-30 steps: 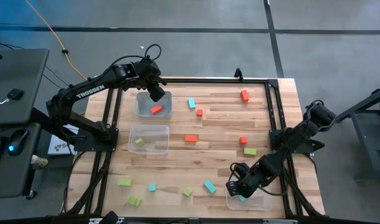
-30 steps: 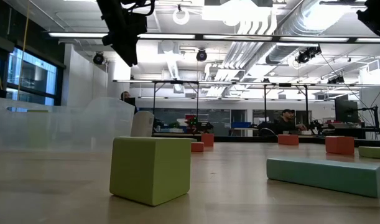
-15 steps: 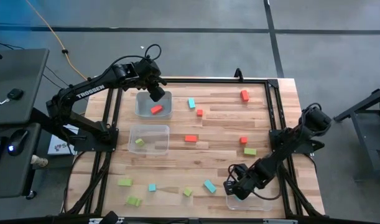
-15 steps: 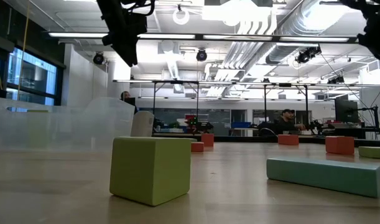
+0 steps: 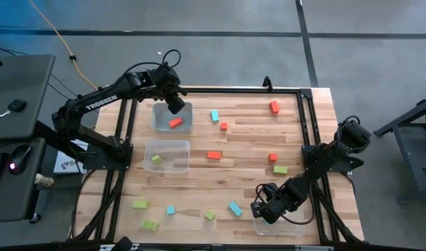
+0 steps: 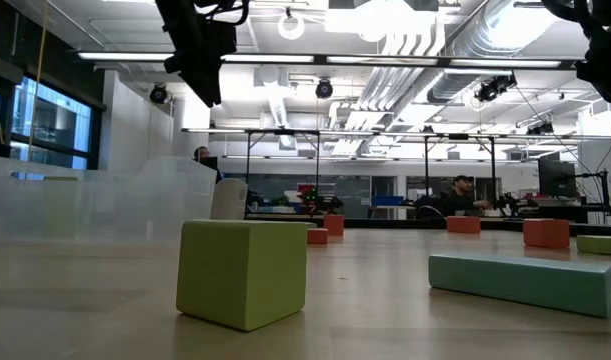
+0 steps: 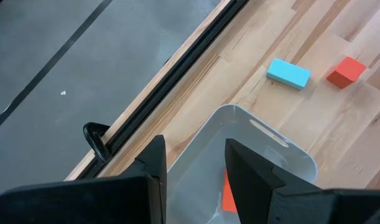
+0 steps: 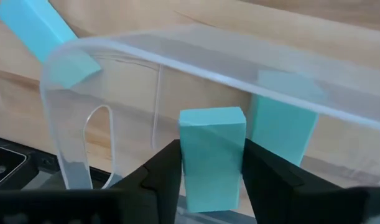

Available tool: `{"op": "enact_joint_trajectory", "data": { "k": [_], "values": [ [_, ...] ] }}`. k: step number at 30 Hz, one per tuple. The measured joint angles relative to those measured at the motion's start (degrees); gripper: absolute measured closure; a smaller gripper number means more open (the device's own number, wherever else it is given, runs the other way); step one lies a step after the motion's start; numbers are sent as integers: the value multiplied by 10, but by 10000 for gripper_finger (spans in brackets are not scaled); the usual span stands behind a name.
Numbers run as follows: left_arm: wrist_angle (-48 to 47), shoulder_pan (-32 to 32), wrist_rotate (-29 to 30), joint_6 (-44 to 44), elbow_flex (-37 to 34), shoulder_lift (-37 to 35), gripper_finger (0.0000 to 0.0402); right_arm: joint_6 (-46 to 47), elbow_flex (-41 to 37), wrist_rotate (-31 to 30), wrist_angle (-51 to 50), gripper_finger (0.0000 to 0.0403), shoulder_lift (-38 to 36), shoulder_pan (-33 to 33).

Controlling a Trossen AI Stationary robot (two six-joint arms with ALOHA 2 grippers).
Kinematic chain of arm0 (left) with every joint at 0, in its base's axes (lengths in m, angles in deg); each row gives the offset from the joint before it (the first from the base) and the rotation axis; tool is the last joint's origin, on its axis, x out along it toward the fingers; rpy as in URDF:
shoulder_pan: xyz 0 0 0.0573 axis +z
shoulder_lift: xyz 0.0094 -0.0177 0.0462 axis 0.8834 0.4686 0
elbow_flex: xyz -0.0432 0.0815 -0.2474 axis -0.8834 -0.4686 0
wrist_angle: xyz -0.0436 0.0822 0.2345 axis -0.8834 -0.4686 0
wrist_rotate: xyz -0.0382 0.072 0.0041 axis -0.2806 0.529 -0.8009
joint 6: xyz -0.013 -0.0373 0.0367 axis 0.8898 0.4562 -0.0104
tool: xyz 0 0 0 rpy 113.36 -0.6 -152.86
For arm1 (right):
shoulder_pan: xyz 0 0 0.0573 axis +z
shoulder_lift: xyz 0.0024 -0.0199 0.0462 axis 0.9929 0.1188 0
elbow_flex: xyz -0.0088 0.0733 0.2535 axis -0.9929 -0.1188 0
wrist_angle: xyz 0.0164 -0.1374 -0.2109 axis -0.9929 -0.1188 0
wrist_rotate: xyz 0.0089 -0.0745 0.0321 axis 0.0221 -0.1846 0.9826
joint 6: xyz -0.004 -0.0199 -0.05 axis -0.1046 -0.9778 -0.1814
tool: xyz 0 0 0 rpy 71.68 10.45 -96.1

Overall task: Sort & place blocks by color
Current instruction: Put the blue block into the bottom transparent bin, then put the green block into the top transparent bin

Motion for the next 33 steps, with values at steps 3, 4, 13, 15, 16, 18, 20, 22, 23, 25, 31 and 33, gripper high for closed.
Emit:
{"op": "enact_joint_trajectory", "data": {
  "k": [3, 4, 13, 15, 16, 18, 20, 22, 23, 25, 31, 33],
  "values": [
    [0, 0, 0, 0, 0, 0, 304, -3, 0, 0, 0, 244, 0, 0],
    [0, 0, 0, 0, 0, 0, 304, -4, 0, 0, 0, 243, 0, 0],
    [0, 0, 0, 0, 0, 0, 304, -4, 0, -5, 1, 239, 0, 0],
    [-1, 0, 0, -7, 0, 0, 300, -4, 0, -15, 7, 238, 0, 0],
    [-2, 0, 0, -11, 0, 0, 297, -5, 0, -20, 12, 238, 0, 0],
    [-5, 0, 0, -14, 0, 0, 288, -9, 0, -31, 26, 238, 0, 0],
    [-7, 0, 0, -15, 0, 0, 276, -10, 0, -34, 36, 238, -1, 0],
    [-7, 0, 0, -15, 0, 0, 261, -6, 0, -34, 39, 238, -1, 0],
    [-7, 0, 0, -15, 0, 0, 253, 0, 0, -34, 39, 238, -1, 0],
    [-7, 0, 1, -15, 0, 0, 236, 10, 0, -34, 39, 238, -2, 0],
    [-15, 0, -9, -52, 0, -3, 208, 26, 15, -63, 27, 238, -15, 1],
    [-19, -3, -11, -59, 0, -6, 208, 21, 33, -78, -2, 238, -20, 1]
  ]
}}
